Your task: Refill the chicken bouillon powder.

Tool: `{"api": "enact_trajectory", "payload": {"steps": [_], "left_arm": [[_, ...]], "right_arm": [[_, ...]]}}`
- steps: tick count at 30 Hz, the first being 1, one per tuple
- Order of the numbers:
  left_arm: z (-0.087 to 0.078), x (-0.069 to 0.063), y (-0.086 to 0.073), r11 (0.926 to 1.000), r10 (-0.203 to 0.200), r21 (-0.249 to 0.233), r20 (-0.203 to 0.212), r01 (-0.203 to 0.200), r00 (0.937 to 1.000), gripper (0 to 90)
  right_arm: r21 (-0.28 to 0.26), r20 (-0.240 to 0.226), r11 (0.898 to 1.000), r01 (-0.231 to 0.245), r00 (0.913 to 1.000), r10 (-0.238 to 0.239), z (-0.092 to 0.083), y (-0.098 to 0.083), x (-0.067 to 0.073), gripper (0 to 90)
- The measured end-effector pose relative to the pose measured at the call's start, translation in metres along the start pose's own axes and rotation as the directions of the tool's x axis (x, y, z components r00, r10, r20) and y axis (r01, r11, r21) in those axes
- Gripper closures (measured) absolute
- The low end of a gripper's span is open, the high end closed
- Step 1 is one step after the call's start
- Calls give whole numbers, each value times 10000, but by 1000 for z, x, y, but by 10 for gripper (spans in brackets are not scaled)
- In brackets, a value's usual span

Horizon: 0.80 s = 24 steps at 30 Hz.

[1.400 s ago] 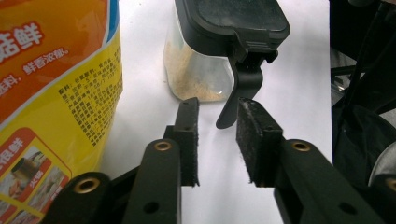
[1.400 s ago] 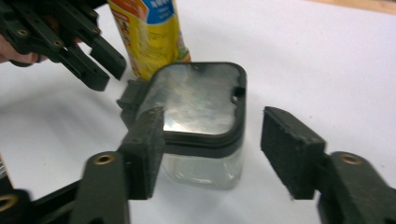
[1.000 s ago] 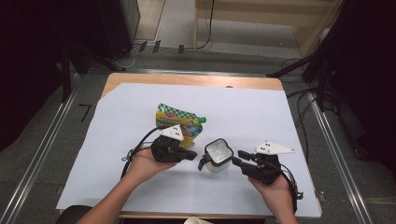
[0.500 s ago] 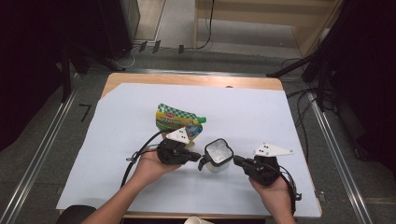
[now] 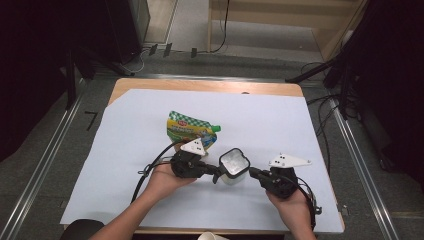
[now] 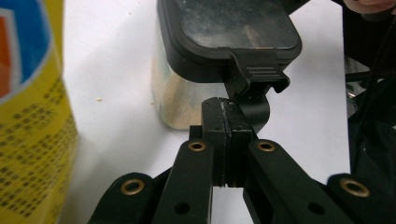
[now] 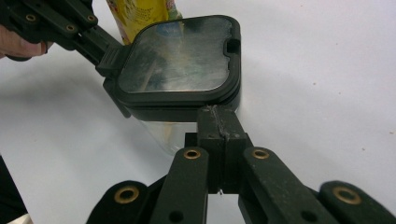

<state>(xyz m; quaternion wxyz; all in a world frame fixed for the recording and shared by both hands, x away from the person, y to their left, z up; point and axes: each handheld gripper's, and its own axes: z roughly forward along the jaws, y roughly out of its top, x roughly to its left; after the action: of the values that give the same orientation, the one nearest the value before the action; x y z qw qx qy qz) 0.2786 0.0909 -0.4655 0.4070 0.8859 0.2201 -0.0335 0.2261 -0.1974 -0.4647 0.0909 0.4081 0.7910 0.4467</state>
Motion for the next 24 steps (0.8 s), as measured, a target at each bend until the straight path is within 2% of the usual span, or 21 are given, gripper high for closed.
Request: {"api": "enact_trajectory", "payload": {"steps": [3,13,24], "left_arm": [[2,-2,0,10000,-17,-91,240,19,9997,900],[6,-9,1,9999,34,-114,430,-29,9991,900],[13,-18,4,9997,102,-233,733,-85,9973,900]], "right_arm": [[-24,25,10000,-5,10000,5,1,0,0,900],[-188,319,9998,-90,9994,96,5,2,-3,900],[-386,705,9989,-265,9971,292,22,12,-9,900]]}}
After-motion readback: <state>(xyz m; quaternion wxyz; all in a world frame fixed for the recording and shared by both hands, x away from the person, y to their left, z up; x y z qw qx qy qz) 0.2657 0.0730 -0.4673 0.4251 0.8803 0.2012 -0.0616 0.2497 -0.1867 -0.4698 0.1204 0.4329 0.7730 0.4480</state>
